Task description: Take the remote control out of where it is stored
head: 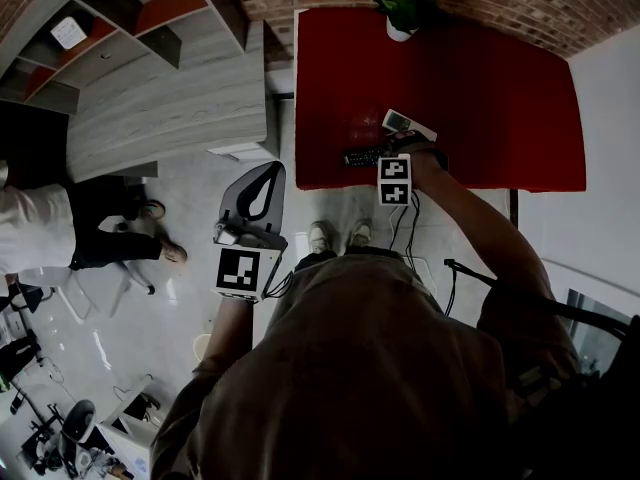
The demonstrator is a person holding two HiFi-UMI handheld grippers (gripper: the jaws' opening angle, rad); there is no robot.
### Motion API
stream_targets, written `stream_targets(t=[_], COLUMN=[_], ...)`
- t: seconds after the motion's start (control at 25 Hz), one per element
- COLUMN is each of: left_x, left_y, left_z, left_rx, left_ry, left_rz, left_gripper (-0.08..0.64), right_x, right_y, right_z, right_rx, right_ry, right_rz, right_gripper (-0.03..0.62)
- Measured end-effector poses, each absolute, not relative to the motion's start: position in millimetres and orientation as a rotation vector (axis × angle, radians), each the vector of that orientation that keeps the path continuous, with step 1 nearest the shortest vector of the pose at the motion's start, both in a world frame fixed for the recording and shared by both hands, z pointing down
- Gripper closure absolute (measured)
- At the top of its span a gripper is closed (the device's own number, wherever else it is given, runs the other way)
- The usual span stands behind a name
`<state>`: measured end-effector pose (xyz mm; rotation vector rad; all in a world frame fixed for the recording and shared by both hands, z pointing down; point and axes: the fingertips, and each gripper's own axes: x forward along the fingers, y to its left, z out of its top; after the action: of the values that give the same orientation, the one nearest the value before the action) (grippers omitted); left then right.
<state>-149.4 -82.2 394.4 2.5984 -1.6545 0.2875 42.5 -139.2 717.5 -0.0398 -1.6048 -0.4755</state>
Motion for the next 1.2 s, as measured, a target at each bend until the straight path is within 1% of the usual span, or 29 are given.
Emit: stream_targets(t=[0.8,1.2], left_x=[-149,-146], left_y=[-81,-81], left_z=[403,402], left_rx=[2.589,2.604], left_ry=[-1.645,-1.633], left_rz=[0.327,0.340], left_gripper=[0.551,0.551], right_x=[41,42], right_y=[-140,-138], right_z=[715,698], right_rx=[-0.046,-0.030], right_ry=[-1.585,-1.611], right_rz=[-0.474,-0.480], right_gripper=[0.344,0.344])
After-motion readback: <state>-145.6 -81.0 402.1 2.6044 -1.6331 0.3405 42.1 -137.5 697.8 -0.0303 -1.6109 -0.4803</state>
